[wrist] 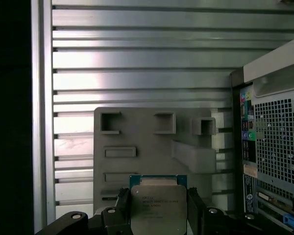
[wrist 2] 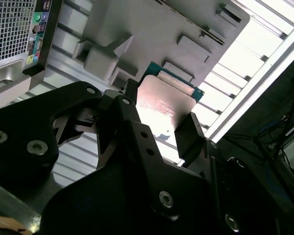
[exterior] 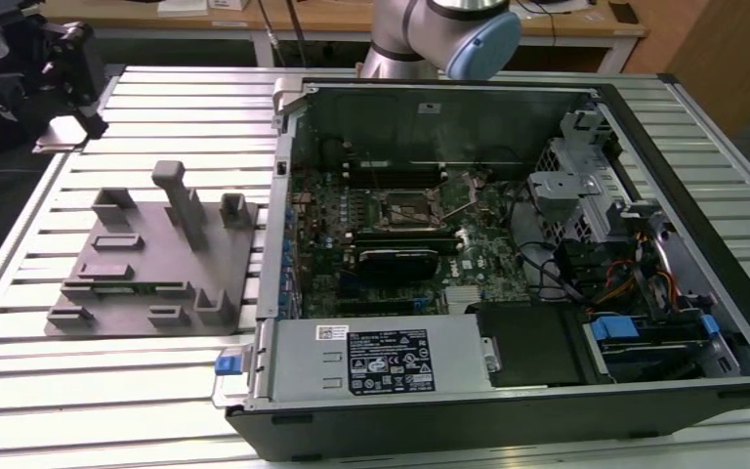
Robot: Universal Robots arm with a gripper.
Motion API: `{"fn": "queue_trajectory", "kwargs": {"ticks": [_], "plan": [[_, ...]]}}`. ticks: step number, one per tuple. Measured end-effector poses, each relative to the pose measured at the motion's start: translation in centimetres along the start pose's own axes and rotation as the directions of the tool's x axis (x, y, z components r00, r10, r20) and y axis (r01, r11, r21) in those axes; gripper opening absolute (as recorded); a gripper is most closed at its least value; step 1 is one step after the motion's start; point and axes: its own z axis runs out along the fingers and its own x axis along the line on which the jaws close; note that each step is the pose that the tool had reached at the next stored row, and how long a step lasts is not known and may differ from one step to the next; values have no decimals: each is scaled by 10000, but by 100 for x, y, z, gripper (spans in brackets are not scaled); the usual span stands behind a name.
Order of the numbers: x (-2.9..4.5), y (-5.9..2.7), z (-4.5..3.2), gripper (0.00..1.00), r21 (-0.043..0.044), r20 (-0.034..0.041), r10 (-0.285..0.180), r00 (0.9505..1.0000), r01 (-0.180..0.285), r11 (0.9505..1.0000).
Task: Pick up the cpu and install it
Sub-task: 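Pick up the cpu and move it towards the insertion slot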
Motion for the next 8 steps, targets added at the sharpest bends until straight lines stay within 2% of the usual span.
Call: {"fn": "queue_trajectory", "kwargs": {"ticks": [8], "plan": [[-97,21,10,55,0,0,0,10000,0,10000]]}}
